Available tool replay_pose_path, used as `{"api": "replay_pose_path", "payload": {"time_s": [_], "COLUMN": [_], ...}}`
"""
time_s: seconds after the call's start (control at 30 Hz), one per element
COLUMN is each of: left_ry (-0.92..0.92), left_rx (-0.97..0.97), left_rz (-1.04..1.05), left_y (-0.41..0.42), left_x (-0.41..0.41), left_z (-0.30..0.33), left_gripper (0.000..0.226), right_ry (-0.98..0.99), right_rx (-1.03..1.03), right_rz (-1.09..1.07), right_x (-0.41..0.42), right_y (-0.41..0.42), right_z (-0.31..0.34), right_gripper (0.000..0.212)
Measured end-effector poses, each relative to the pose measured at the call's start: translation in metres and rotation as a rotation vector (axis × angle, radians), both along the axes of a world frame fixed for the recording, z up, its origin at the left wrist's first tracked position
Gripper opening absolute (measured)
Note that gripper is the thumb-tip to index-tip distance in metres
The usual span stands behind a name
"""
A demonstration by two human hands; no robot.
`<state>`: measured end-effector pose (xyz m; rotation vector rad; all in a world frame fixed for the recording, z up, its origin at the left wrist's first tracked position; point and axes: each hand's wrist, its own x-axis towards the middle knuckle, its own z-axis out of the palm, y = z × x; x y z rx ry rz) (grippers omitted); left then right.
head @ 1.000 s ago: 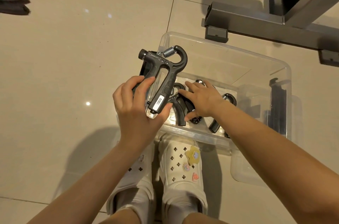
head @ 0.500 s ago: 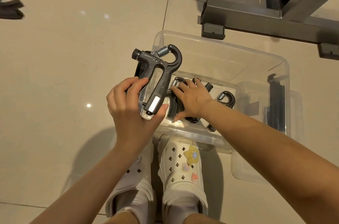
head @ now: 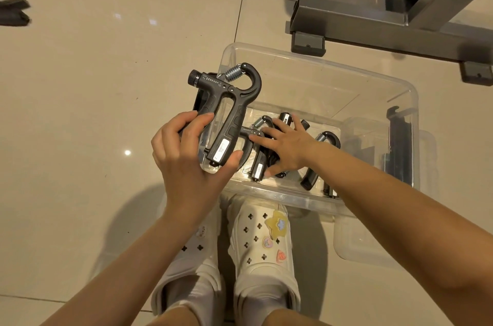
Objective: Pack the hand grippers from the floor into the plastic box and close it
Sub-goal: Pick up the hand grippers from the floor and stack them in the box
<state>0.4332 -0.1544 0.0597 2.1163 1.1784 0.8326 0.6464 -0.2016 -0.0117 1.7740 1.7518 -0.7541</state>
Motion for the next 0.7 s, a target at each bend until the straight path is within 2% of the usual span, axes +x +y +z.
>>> {"api": "replay_pose_path", "payload": {"time_s": [0.13,0.2,0.3,0.43,0.6,0.7], "left_ry": [-0.003,-0.003,-0.002,0.003,-0.002,-0.008], "left_rx": [-0.009,-0.011,-0.027,-0.024,-0.022,-0.031], "left_rz": [0.001,0.005,0.014,0.006,0.005,0.008], "left_y": [0.000,0.000,0.000,0.000,-0.001,-0.002], "left_x": [0.000,0.001,0.001,0.001,0.001,0.001], "left_z": [0.000,-0.001,0.000,0.000,0.000,0.001], "left_gripper": [0.059,0.059,0.059,0.058,0.058,0.059], "right_ry": [0.045,0.051,0.087,0.064,0.068,0.116], "right_rx": [-0.064,-0.002,0.102,0.004,-0.008,0.013], "right_rz": [0.042,0.048,-0.108,-0.192,-0.083,-0.113], "right_x": [0.008,0.010,0.001,-0.020,-0.009,-0.011], "right_y": [-0.001,0.003,0.012,0.021,0.014,0.009], "right_z": [0.009,0.013,0.011,0.000,0.000,0.008], "right_gripper": [0.086,0.084,0.088,0.099,0.104,0.093]}}
